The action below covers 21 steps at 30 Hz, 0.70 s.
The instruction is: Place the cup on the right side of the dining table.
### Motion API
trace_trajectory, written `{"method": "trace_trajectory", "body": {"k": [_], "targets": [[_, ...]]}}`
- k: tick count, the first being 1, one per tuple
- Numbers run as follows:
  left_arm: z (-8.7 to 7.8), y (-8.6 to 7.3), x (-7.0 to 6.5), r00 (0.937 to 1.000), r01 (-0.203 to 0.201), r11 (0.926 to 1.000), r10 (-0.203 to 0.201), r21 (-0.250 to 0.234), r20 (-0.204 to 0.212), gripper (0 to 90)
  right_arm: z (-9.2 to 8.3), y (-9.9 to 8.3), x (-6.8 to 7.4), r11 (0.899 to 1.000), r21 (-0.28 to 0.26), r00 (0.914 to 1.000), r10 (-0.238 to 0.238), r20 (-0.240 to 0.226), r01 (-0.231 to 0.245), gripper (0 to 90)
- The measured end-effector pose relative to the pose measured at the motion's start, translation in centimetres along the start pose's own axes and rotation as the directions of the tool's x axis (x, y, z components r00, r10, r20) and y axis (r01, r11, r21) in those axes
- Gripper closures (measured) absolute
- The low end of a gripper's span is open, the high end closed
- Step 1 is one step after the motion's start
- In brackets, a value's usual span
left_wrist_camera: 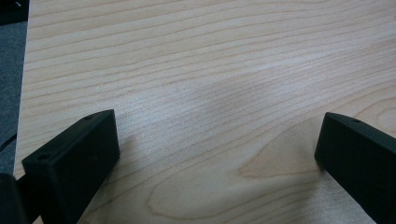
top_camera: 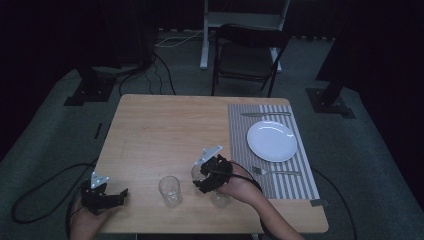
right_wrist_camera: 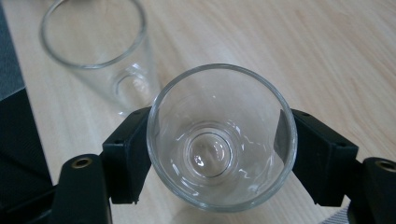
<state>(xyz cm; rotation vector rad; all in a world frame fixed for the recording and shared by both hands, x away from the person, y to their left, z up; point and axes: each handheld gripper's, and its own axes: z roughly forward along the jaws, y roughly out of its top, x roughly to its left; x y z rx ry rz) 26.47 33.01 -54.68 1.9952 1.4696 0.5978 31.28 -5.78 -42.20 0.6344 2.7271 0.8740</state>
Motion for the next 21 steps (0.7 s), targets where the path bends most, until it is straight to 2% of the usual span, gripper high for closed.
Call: {"method": "trace_trajectory", "body": {"k": [9, 16, 21], "targets": [[0.0, 0.0, 0.0, 1.0, -0.001, 1.0, 0.001, 0.001, 0.0, 0.2, -0.5, 0.6, -2.6, 0.999, -0.003, 0.9972, 0.045, 0.061, -0.045, 28.2], [0.0, 0.0, 0.0, 1.0, -0.001, 1.0, 0.001, 0.001, 0.0, 0.2, -0.9, 0.7, -4.6, 0.996, -0.005, 0.9917, 0.093, 0.089, -0.093, 28.2], [0.0, 0.0, 0.0, 1.0, 0.0, 1.0, 0.0, 0.001, 0.0, 0.2, -0.9, 0.5, -6.0, 0.991, -0.011, 0.9869, 0.135, 0.088, -0.135, 28.1]]}}
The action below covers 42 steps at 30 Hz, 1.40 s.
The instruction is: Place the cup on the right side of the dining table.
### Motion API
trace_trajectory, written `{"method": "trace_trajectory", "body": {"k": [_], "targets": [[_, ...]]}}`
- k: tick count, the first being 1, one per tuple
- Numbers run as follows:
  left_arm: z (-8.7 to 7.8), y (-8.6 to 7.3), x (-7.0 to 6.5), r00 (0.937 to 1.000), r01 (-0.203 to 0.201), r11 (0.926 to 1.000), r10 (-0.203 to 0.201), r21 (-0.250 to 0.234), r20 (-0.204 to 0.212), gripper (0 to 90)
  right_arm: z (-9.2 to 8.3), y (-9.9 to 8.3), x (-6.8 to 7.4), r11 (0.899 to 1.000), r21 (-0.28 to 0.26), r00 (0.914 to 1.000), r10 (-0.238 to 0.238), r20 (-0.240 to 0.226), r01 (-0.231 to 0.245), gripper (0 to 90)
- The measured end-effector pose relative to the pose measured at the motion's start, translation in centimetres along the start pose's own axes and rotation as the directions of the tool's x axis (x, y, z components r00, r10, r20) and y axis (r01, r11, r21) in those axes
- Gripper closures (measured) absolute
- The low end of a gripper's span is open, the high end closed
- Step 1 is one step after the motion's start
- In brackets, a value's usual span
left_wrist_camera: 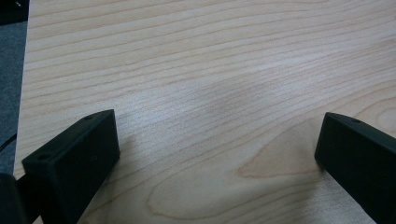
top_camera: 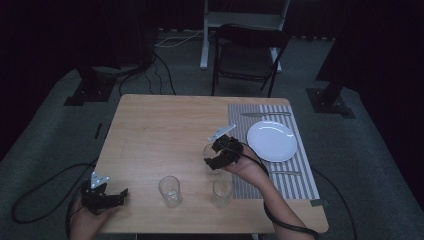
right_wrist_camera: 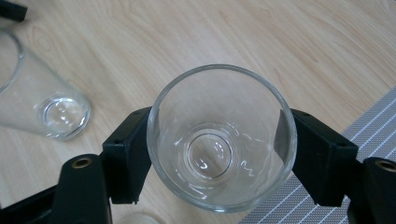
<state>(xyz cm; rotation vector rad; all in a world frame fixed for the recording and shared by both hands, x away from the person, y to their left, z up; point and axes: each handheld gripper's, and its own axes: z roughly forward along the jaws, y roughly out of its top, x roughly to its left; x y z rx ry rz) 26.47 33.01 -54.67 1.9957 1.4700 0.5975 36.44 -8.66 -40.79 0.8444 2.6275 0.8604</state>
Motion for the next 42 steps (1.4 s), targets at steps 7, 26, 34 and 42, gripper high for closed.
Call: {"method": "trace_trajectory", "body": {"k": [7, 26, 34, 42], "targets": [[0.0, 0.0, 0.0, 1.0, -0.001, 1.0, 0.001, 0.001, 0.0, 0.2, 0.0, 0.4, -2.0, 0.999, 0.003, 0.9987, 0.031, 0.041, -0.032, 28.1], [0.0, 0.0, 0.0, 1.0, -0.001, 1.0, 0.001, 0.001, 0.001, 0.2, -0.1, 1.4, -8.8, 0.985, -0.01, 0.9753, 0.17, 0.141, -0.171, 28.1], [0.0, 0.0, 0.0, 1.0, 0.0, 1.0, 0.0, 0.001, 0.001, 0.2, 0.6, 1.8, -11.2, 0.977, 0.023, 0.96, 0.201, 0.194, -0.21, 28.1], [0.0, 0.0, 0.0, 1.0, 0.0, 1.0, 0.0, 0.001, 0.001, 0.2, 1.4, 1.7, -14.0, 0.959, 0.016, 0.9304, 0.271, 0.247, -0.283, 28.2]]}}
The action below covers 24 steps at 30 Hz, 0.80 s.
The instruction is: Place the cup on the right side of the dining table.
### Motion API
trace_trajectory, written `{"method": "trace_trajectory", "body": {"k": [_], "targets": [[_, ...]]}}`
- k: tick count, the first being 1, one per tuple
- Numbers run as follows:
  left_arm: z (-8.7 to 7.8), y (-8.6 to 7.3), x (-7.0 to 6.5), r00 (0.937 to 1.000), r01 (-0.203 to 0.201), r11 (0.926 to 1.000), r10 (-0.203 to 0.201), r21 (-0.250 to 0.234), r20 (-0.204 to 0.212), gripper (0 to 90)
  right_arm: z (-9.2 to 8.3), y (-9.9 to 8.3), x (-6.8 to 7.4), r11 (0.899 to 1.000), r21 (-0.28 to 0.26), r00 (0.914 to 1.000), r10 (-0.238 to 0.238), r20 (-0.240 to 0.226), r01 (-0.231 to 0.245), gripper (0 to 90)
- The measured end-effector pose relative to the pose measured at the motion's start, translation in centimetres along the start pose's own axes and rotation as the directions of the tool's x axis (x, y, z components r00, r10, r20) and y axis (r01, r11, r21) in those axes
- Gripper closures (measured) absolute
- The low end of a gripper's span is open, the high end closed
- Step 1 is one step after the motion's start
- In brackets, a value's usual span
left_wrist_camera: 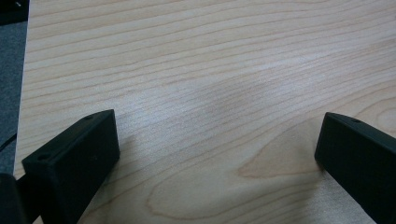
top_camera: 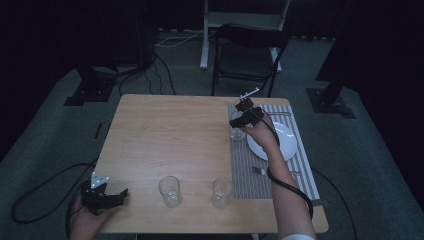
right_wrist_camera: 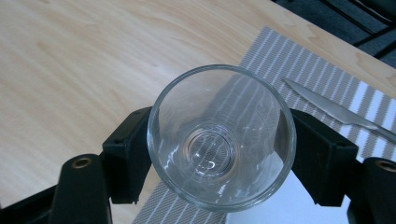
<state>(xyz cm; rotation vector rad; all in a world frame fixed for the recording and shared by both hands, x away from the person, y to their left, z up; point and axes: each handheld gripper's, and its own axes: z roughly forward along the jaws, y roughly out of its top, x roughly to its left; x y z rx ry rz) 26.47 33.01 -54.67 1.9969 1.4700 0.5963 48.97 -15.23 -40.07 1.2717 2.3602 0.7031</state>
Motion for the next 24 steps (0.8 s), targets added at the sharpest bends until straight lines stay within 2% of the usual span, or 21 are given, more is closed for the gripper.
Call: {"method": "trace_trajectory", "body": {"k": [9, 16, 24], "targets": [[0.0, 0.0, 0.0, 1.0, 0.0, 1.0, 0.0, 0.0, 0.0, 0.2, 1.8, 1.1, -1.7, 0.998, 0.014, 0.9958, 0.063, 0.065, -0.064, 28.1], [0.0, 0.0, 0.0, 1.0, 0.0, 1.0, 0.0, 0.0, 0.0, 0.2, 3.2, 1.4, -2.8, 0.994, 0.015, 0.9913, 0.106, 0.078, -0.108, 28.1], [0.0, 0.0, 0.0, 1.0, 0.0, 1.0, 0.0, 0.0, -0.001, 0.2, 4.5, 2.4, -3.4, 0.992, 0.028, 0.9888, 0.12, 0.088, -0.123, 28.1]]}}
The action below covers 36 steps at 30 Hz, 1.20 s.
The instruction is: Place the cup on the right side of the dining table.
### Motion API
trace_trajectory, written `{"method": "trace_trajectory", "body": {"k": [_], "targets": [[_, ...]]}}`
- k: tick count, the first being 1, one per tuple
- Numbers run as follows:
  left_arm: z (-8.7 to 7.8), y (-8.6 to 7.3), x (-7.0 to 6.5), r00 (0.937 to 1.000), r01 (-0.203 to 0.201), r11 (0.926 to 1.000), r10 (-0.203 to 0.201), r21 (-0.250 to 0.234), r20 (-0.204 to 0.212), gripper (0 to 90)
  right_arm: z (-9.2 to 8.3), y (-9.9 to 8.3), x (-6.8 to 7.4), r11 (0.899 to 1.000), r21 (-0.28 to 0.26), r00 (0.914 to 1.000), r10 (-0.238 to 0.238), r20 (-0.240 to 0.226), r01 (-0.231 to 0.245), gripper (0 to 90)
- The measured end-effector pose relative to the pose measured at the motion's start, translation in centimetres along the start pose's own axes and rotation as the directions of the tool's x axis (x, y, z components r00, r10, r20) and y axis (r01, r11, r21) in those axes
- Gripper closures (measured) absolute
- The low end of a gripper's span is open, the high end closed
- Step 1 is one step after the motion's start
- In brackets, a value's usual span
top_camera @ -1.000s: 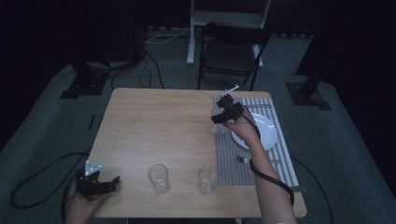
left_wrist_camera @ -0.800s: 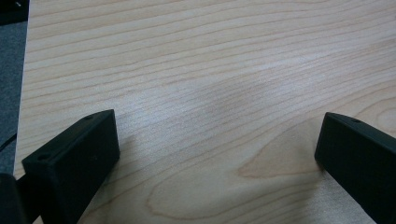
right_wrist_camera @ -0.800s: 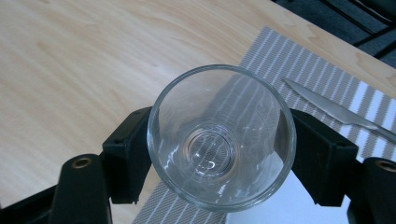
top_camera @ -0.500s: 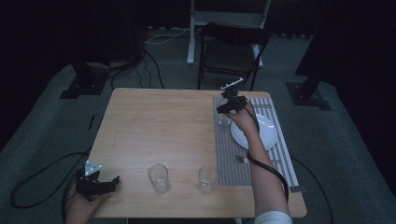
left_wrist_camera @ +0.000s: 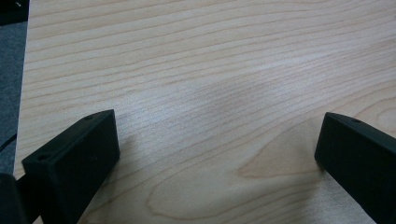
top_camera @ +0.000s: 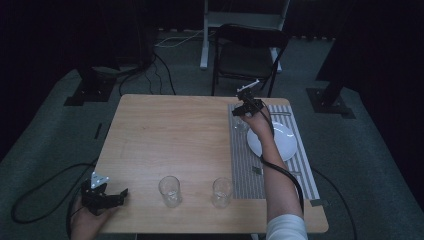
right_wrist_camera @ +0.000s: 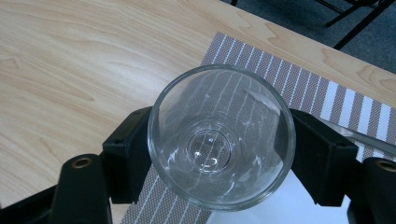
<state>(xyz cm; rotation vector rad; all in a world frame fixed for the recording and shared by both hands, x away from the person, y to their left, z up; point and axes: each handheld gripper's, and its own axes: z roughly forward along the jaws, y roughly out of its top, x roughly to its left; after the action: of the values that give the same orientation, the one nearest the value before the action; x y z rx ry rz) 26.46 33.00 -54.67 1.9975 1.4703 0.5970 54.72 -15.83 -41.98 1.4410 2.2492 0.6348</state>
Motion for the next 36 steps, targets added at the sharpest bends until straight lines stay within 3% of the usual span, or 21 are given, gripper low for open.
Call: {"method": "trace_trajectory", "body": {"k": [14, 25, 28, 36], "targets": [[0.0, 0.0, 0.0, 1.0, 0.0, 1.0, 0.0, 0.0, 0.0, 0.2, 1.9, 0.3, -0.8, 0.999, 0.046, 0.9995, 0.014, 0.027, -0.015, 28.1], [0.1, 0.1, -0.1, 1.0, 0.002, 1.0, -0.002, 0.0, -0.001, 0.2, 2.0, -0.5, -1.5, 0.997, 0.016, 0.9975, 0.069, 0.013, -0.069, 27.6], [0.1, 0.1, -0.1, 1.0, 0.002, 1.0, -0.002, 0.0, -0.001, 0.2, 1.9, -0.7, -1.8, 0.995, 0.022, 0.9952, 0.098, -0.008, -0.098, 20.1], [0.1, 0.1, 0.0, 1.0, 0.001, 1.0, -0.001, -0.002, -0.001, 0.2, 1.4, -1.6, -2.0, 0.993, 0.021, 0.9931, 0.117, -0.006, -0.117, 13.9]]}}
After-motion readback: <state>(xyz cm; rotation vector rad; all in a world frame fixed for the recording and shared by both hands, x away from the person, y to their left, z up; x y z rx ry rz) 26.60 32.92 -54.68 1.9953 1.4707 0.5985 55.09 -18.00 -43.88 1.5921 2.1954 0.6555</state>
